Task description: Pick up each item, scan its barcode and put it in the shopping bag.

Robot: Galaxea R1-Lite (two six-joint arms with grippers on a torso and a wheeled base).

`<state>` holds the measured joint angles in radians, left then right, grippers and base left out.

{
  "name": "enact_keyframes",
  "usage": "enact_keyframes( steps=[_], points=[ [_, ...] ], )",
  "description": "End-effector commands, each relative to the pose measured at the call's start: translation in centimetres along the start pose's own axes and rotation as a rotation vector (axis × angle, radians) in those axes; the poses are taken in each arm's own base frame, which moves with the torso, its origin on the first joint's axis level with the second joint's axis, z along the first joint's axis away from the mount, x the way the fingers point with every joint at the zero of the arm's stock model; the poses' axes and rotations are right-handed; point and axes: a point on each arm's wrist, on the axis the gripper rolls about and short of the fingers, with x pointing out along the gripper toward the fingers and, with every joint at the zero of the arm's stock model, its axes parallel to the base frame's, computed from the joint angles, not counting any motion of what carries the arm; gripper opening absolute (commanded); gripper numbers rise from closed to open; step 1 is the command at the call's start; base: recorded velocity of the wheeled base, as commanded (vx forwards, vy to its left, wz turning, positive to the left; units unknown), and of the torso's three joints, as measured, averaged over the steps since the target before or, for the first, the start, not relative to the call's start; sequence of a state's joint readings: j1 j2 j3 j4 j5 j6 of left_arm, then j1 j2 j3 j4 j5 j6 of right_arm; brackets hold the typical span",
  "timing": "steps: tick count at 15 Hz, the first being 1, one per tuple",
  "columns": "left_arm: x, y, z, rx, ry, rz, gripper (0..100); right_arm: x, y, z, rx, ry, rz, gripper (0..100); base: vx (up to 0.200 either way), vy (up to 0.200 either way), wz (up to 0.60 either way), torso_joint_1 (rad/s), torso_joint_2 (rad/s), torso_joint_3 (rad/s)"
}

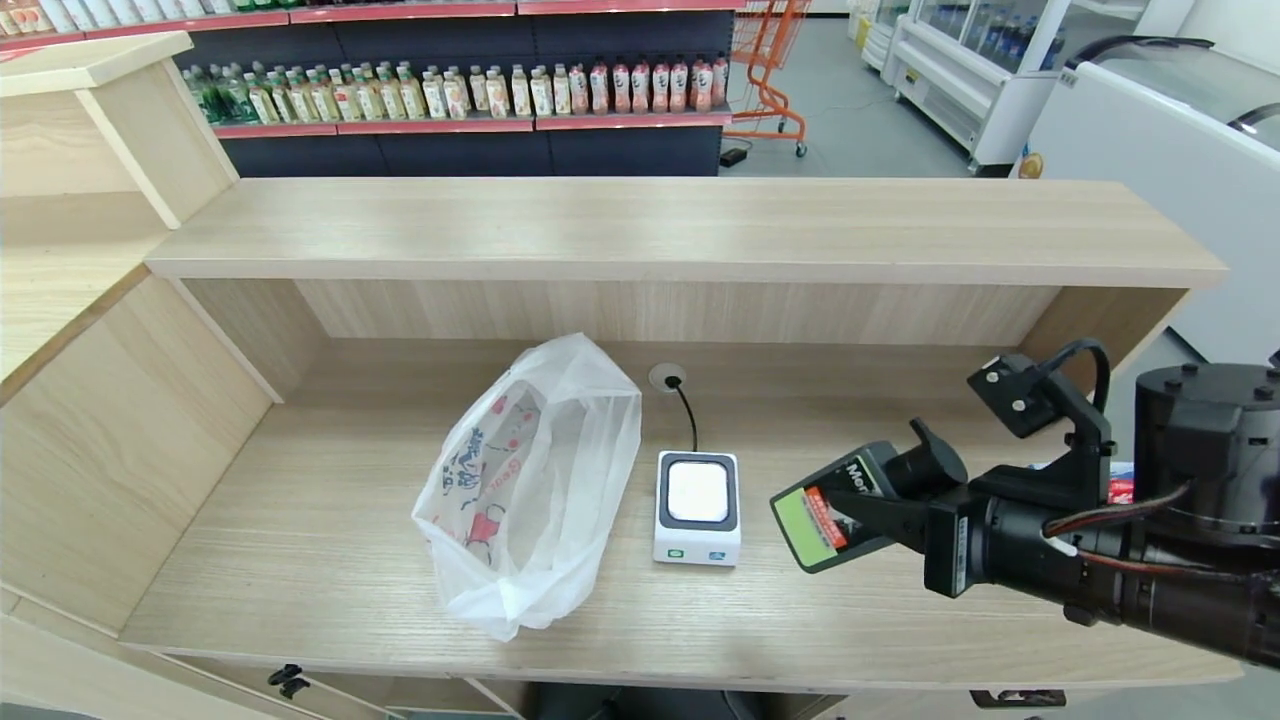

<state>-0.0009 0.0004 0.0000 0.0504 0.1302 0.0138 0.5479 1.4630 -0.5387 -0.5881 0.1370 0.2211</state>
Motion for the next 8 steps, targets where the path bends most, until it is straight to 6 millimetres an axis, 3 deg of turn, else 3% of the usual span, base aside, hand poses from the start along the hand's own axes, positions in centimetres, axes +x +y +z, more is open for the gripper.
enact_keyframes(
  steps=[1, 2, 6, 8],
  points=[
    [0.0, 0.0, 0.0, 0.000, 0.000, -0.001, 100, 0.0, 0.1, 0.0, 0.017, 0.000, 0.005, 0, 0.000, 0.000, 0.00, 0.000, 0.00, 0.000],
    [0.0, 0.0, 0.0, 0.002, 0.000, -0.001, 100, 0.0, 0.1, 0.1, 0.047, -0.003, 0.008, 0, 0.000, 0.000, 0.00, 0.000, 0.00, 0.000],
    [0.0, 0.0, 0.0, 0.000, 0.000, -0.001, 100, 0.3, 1.8, 2.9, 0.317, -0.075, 0.085, 0, 0.000, 0.200, 0.00, 0.000, 0.00, 0.002],
    [0.0, 0.0, 0.0, 0.000, 0.000, 0.001, 100, 1.3, 1.7, 2.9, 0.339, -0.055, 0.074, 0, 0.000, 0.200, 0.00, 0.015, 0.02, -0.005]
  ],
)
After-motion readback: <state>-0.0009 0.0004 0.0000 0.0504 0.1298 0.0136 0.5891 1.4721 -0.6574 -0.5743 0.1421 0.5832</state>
